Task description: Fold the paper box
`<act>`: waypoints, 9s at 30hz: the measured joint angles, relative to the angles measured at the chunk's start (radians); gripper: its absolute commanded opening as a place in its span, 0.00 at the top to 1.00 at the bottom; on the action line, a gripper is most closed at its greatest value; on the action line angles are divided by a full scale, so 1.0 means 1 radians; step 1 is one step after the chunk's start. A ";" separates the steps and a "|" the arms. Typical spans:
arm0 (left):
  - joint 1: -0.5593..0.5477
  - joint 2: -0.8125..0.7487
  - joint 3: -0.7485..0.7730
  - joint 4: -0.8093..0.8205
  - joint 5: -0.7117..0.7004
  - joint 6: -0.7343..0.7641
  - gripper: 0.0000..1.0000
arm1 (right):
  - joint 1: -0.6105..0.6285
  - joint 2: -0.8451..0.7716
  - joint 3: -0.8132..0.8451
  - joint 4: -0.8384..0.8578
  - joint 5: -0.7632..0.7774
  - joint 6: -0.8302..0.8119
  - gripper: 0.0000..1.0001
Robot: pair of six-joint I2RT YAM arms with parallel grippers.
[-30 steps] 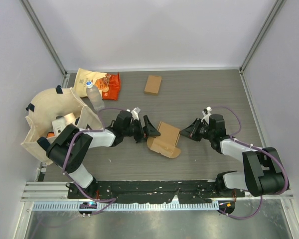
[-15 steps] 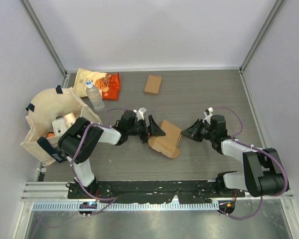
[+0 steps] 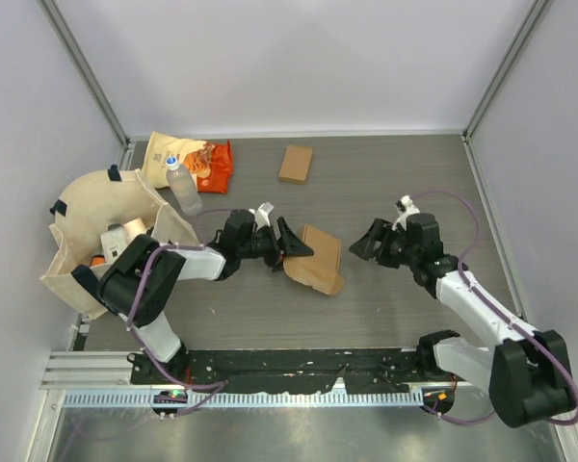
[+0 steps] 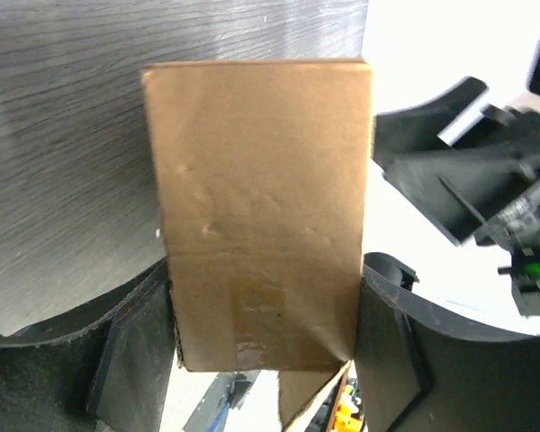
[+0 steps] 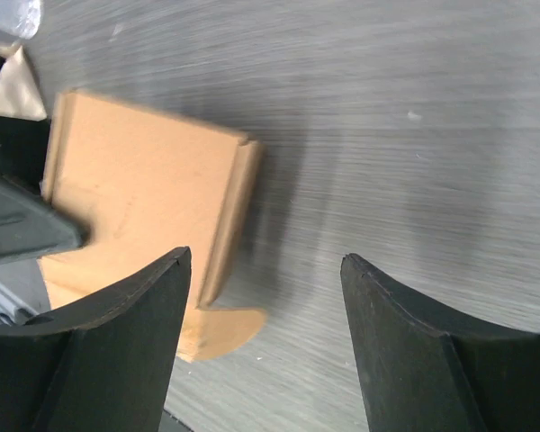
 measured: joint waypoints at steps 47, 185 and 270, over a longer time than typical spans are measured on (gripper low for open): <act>0.140 -0.347 -0.450 0.039 -0.111 -0.819 0.34 | 0.616 0.011 0.338 -0.250 0.375 -0.360 0.20; 0.113 -0.277 0.517 -1.191 -0.297 0.829 0.16 | 0.464 0.443 0.767 -0.617 0.156 -0.375 0.55; 0.075 -0.101 0.706 -1.373 -0.282 0.892 0.97 | 0.865 0.206 0.393 -0.206 0.369 -0.251 0.86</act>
